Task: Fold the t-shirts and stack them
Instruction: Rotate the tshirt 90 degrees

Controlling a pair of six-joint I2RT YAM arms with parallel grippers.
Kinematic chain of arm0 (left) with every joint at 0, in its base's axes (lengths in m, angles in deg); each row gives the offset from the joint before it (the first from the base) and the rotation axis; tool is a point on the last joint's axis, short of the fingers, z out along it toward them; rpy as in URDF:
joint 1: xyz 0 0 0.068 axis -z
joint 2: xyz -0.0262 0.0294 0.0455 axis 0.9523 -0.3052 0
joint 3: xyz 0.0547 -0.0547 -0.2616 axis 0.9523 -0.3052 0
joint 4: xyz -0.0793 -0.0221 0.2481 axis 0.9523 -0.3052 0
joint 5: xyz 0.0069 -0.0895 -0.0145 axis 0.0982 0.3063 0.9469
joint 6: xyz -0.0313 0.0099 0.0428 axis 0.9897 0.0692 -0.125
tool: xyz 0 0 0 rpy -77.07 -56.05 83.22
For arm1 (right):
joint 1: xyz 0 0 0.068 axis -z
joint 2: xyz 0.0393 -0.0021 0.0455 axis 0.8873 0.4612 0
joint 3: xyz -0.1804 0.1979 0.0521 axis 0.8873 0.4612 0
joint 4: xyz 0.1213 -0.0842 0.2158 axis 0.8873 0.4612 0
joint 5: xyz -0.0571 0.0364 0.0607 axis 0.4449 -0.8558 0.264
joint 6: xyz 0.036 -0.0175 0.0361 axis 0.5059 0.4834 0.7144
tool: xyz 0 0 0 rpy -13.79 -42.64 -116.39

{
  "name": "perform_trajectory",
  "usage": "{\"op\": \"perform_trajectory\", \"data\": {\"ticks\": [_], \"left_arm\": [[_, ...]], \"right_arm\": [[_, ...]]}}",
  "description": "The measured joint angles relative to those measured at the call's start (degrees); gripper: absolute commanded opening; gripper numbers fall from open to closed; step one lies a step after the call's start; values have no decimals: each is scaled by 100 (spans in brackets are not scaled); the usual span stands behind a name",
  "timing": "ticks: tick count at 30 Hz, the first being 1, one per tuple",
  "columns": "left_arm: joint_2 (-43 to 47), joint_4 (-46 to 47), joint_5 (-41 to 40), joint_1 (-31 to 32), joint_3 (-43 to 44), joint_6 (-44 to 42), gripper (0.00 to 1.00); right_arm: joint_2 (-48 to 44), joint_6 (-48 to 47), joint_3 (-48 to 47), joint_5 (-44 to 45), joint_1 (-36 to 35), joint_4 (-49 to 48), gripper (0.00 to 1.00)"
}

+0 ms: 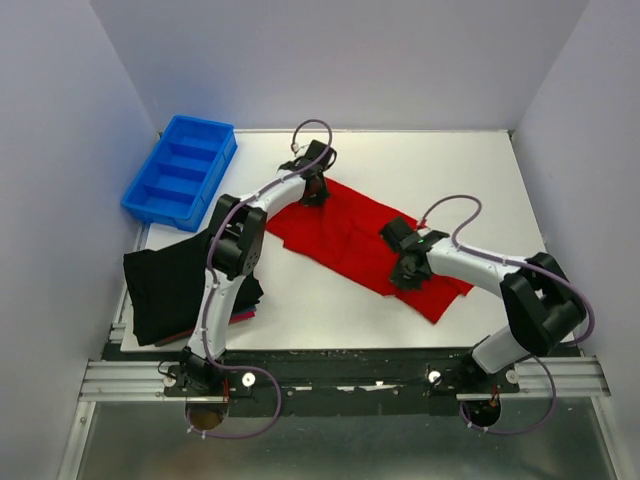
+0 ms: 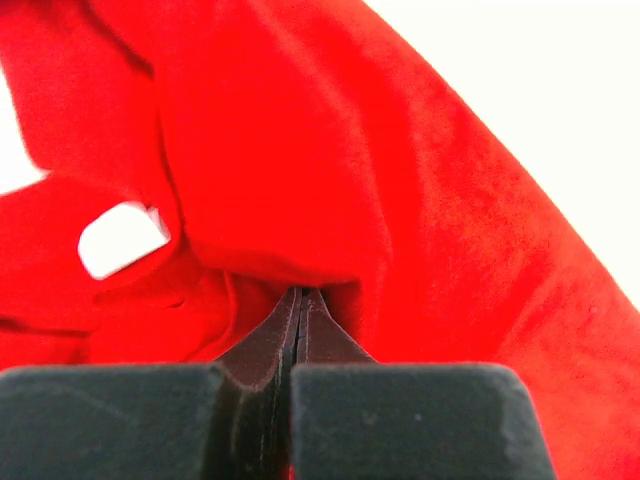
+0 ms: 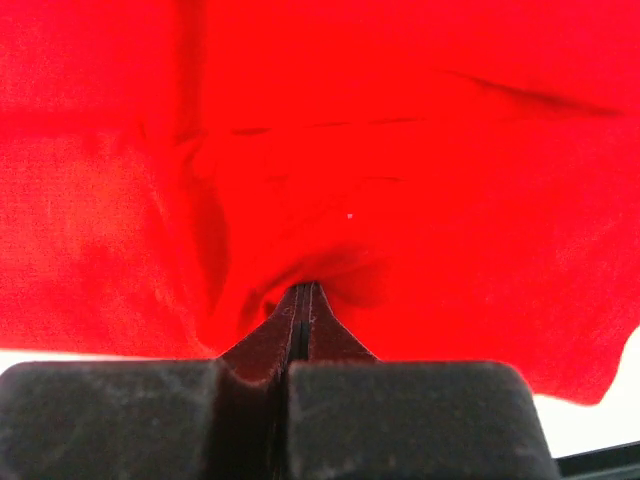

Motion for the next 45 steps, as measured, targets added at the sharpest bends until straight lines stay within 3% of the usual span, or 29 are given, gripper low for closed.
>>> {"op": "perform_trajectory", "data": {"ticks": [7,12,15,21,24,30,34,36,40,45], "left_arm": [[-2050,-404,837,-20,3368,-339,0],[-2610,127,1663,-7,4017,-304,0],[-2710,457,2011,7,4044,-275,0],[-2736,831,2295,42,3936,-376,0],[-2708,894,2371,37,3882,-450,10],[-1987,887,2398,42,3154,-734,31],[-966,802,2293,42,2389,-1005,53],[-343,828,2212,39,1816,-1067,59],[1228,1169,2013,39,42,-1069,63],[2417,1657,1692,39,-1860,-907,64]], "right_arm": [[680,713,-658,-798,-1738,-334,1],[817,544,-809,-1495,-2133,-1298,1],[-7,212,-393,-1679,-1770,-1628,8],[-1602,-704,-76,-1950,-127,-1906,20],[-1834,-1110,-74,-1928,170,-1832,20],[-1845,-1635,-74,-1827,378,-1648,25],[-1694,-1871,-140,-1814,603,-1622,27],[-1517,-1974,-267,-1814,767,-1576,27],[-1102,-2138,-629,-1829,1099,-1547,30],[-621,-2260,-992,-1954,1491,-1563,39]]}}
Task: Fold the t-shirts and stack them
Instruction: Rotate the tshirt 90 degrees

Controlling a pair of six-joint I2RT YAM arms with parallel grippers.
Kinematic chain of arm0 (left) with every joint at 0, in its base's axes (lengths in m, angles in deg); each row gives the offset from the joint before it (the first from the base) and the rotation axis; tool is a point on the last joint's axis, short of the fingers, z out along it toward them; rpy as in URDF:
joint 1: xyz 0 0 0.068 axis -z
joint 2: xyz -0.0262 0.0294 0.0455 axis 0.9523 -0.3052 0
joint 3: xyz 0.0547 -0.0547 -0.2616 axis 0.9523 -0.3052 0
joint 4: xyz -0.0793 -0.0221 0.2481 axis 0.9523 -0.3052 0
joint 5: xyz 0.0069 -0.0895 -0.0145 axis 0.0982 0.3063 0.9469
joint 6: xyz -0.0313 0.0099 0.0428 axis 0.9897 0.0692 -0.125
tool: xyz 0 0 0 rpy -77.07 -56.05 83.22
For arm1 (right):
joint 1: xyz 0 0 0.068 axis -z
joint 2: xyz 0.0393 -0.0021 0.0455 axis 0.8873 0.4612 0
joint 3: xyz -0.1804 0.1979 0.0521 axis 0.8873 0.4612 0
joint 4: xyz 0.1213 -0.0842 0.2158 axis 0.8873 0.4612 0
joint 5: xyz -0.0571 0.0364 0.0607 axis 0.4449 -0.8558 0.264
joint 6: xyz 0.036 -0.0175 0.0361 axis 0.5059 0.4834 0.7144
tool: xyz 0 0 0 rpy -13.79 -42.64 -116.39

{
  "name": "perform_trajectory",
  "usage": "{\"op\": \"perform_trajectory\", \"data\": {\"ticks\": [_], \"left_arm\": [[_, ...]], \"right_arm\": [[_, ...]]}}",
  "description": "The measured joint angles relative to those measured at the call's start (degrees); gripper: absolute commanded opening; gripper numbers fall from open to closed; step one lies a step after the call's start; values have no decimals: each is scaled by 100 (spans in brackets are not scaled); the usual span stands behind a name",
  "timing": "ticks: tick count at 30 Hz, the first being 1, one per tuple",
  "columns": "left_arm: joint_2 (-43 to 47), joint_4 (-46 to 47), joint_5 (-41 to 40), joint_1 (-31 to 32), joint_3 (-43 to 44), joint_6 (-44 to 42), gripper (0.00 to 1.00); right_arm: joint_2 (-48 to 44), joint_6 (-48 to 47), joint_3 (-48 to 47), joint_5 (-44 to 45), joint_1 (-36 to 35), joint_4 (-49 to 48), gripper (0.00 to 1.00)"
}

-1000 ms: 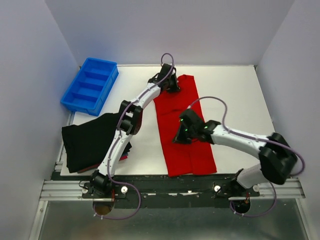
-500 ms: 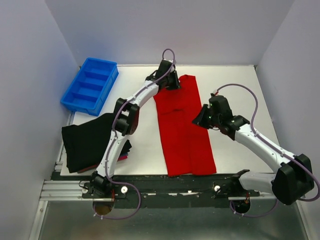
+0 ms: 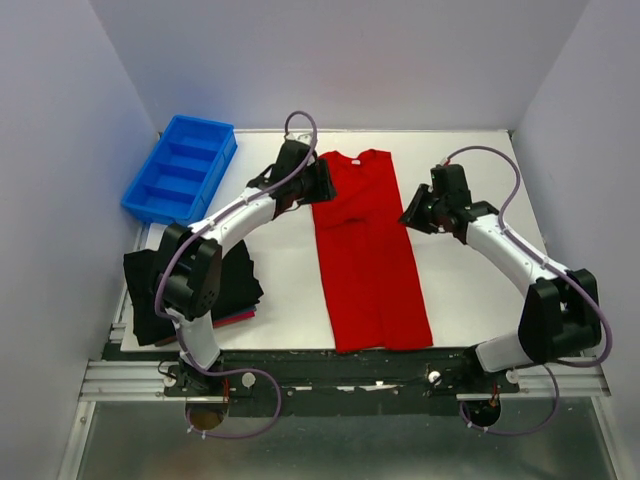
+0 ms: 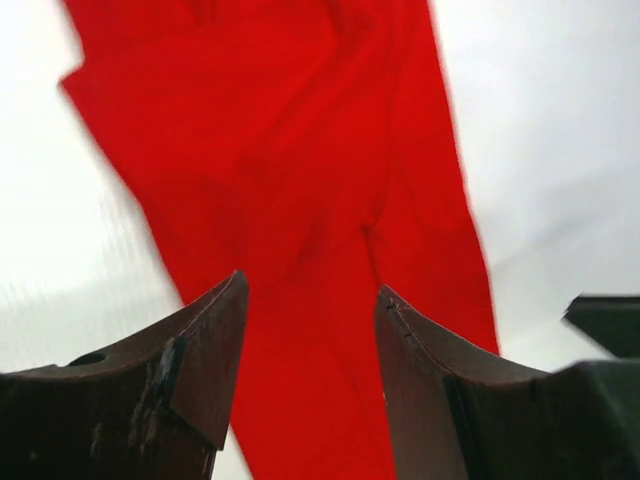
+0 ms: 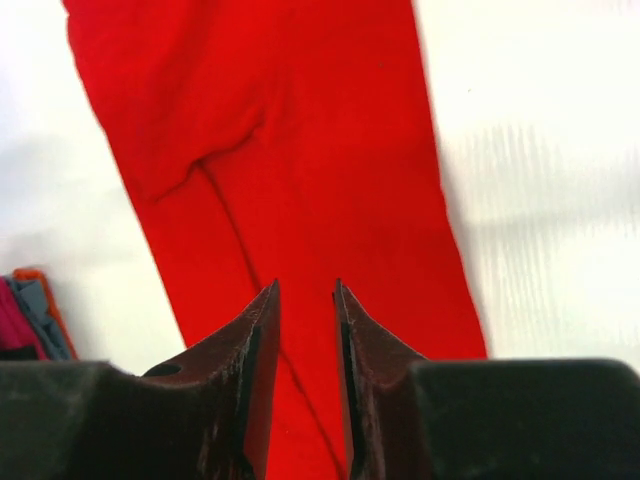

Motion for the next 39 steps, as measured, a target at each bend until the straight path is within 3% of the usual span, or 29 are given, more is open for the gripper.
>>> {"op": "perform_trajectory", "data": {"ticks": [7,22,24,30,34,39], "left_arm": [[114,79,-275,0,-1104,256,61],[-688,284,-396,-234,-1108,551,58],[-732,315,-393,-282,-1060,575,53],[-1106,415,-284,-393,-693,664,26],[-1537,553,-4,-463,-240,750,0],[-2149,654,446,-605,538,938,0]], "right_arm": [[1119,-72,-588,-162,380,-2,39],[2911,-142,-1620,-520,750,63,36],[3042,-140,-1635,-555,750,72,34],[3200,-90,-1751,-726,752,63,20],[3244,22,-1757,-778,756,39,1],[3368,208,-1895,-804,789,33,1]]}}
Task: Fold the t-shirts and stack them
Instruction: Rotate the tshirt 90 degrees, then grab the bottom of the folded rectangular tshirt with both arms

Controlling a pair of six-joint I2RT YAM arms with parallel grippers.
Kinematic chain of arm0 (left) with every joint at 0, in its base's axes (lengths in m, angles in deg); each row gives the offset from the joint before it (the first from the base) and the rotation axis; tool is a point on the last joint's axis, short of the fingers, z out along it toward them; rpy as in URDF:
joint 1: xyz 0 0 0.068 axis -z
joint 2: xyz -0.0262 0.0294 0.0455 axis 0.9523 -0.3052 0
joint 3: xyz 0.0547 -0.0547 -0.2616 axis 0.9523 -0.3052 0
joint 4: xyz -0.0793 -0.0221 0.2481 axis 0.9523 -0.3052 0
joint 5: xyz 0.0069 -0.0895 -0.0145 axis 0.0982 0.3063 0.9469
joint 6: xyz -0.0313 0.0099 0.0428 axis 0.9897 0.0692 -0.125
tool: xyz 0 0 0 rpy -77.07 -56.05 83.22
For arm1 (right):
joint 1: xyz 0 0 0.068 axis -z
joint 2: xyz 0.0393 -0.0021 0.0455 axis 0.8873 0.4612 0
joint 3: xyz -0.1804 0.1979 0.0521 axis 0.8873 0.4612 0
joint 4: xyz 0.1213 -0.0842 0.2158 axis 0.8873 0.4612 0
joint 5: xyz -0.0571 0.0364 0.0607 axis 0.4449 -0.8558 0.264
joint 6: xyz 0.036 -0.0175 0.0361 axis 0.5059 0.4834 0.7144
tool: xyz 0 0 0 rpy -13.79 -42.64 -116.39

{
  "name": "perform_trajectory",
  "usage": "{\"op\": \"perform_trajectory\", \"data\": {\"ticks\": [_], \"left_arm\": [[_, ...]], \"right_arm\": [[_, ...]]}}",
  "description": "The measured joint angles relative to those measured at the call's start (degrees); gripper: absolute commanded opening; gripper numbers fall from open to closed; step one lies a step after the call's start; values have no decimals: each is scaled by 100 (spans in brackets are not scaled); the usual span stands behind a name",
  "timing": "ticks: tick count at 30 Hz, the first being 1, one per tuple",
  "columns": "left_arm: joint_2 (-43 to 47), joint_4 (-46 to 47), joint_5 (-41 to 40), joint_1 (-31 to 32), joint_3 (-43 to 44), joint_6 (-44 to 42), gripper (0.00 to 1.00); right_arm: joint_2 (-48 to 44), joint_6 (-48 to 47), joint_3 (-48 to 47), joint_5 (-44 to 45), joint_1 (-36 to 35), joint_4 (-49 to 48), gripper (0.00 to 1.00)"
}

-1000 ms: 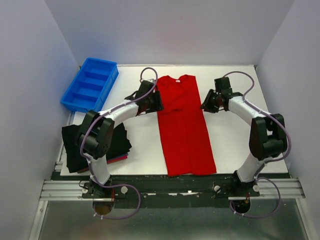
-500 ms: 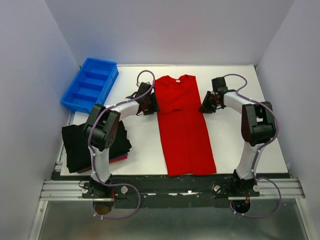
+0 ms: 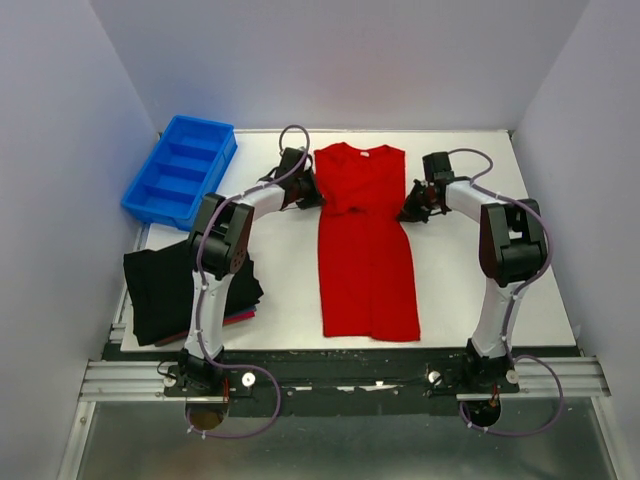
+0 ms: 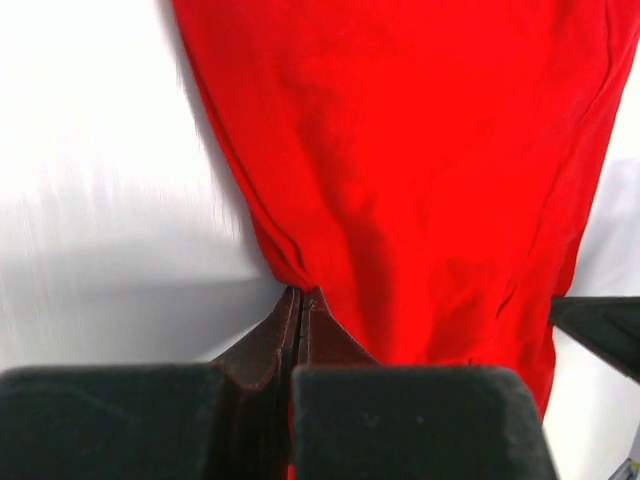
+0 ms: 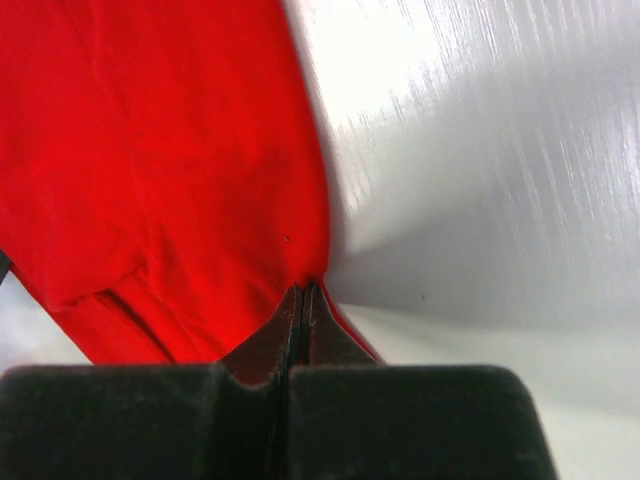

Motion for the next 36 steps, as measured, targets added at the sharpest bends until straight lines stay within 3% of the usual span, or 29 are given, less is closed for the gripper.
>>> {"op": "perform_trajectory", "data": {"ticks": [4,5,7,10,13,18,20,23,27,31,36], "left_arm": [[-398,-98,162,-164,608,42,0],[-496,-151,164,-199,780,37,7],[-590,-210,164,-236,938,35,34],[-509,-20,184,-273,730,85,49],[-216,190,168,-273,295,116,55],[601,249,59,-254,-789,35,61],[1104,302,-39,-208,-1478,13,60],[2120,404,-127,-59,-2704,22,59],[3327,382,-341,494,-3995,20,56],[3952,365,-343,962,-4776,59,56],[4503,398,-330,1235,-5403,232,51]], "right_arm": [[166,109,-219,-39,44,9,1],[225,122,-306,-55,50,15,3],[350,131,-492,-61,66,48,14],[404,164,-614,-61,83,96,36],[367,146,-616,-87,94,92,50],[-503,42,313,7,107,-2,57],[-1233,7,1062,50,79,-33,56],[-2459,-52,2140,153,11,7,47],[-3626,-101,3139,289,-240,225,47],[-4393,39,3928,463,-1003,688,46],[-5182,463,4590,476,-1563,1099,32]]}}
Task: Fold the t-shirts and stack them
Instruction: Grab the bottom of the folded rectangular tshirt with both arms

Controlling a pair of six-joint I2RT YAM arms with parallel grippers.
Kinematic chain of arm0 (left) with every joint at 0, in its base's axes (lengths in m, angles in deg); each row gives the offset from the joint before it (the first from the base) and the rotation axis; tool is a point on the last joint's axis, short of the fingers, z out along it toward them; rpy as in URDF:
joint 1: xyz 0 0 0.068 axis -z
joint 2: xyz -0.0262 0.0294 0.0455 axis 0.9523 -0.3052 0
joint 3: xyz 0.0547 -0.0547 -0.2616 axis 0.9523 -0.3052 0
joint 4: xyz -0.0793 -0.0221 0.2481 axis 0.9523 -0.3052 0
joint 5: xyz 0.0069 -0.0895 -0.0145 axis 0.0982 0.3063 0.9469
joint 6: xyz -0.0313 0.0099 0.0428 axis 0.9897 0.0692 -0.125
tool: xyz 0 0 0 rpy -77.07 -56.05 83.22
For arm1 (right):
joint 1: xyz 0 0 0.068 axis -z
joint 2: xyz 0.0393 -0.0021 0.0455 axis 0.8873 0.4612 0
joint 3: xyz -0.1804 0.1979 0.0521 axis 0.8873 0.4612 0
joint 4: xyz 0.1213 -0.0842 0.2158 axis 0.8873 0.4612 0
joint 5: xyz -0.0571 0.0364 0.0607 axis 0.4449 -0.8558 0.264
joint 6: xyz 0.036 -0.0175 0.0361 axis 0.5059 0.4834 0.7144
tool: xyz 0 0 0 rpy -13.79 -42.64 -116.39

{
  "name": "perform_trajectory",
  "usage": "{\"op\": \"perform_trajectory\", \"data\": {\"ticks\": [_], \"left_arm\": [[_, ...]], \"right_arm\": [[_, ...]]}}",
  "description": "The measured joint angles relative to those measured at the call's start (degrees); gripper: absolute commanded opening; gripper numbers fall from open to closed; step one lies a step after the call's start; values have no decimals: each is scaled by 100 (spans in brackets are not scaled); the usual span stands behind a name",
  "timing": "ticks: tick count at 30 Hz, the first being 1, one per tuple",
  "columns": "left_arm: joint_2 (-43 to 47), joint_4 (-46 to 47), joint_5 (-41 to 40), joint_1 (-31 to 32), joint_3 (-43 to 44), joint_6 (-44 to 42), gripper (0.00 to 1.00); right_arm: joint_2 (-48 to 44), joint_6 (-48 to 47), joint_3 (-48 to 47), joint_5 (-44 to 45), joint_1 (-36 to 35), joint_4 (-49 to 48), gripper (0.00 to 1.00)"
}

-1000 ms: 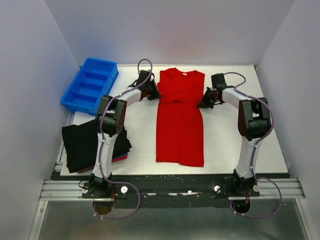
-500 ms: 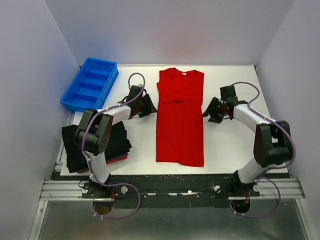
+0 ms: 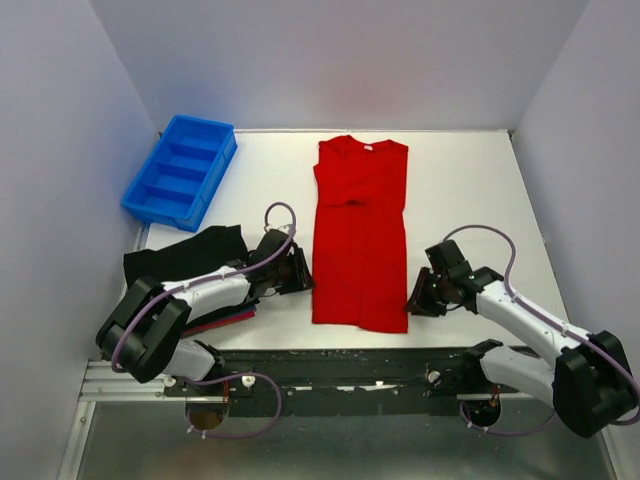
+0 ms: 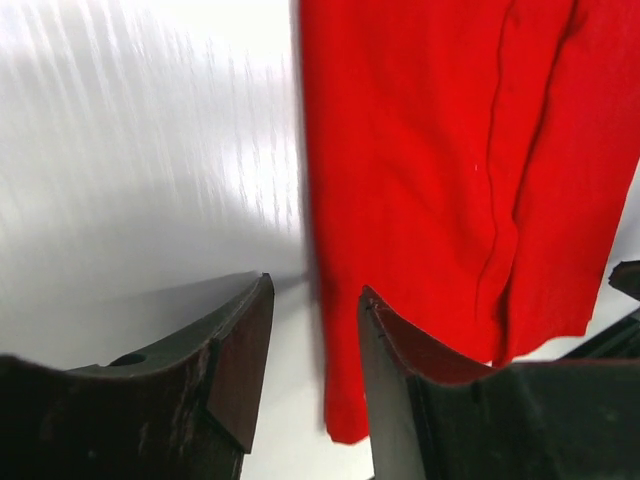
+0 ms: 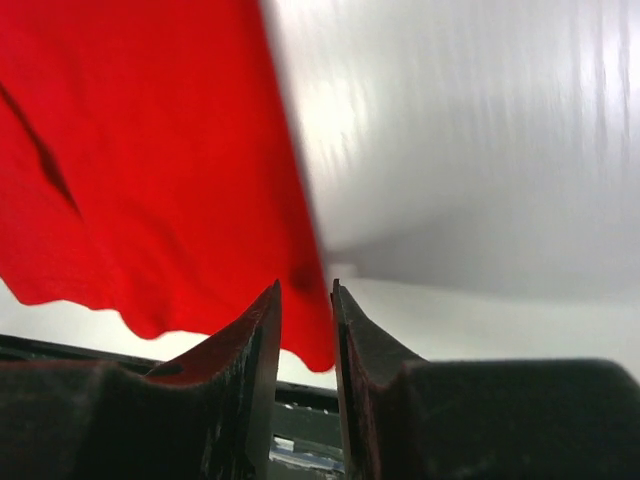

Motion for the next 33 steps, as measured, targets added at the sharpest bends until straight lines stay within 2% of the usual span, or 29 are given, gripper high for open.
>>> {"op": "perform_trajectory", "data": {"ticks": [6,15,20,27,28,33], "left_arm": [[417,72,66,365,-444,238,49],[868,-120,105,907,-758,614,47],[1156,-350,105,1056,-916,765,45],[1174,-367,125,1106,-953,841,44],[1158,-356,127,1113,-953,846,43],[1025,-249,157,1134,-953,903,27]], "right_arm": [[-835,422,697,-44,-125,247,33],[-968,455,728,-249,-219,332,35],[-1386,452,728,-337,-219,321,35],[-925,439,730,-396,-221,227,32],[-894,442,732,-396,-225,214,32],[-719,437,765,-420,-243,28,31]]}}
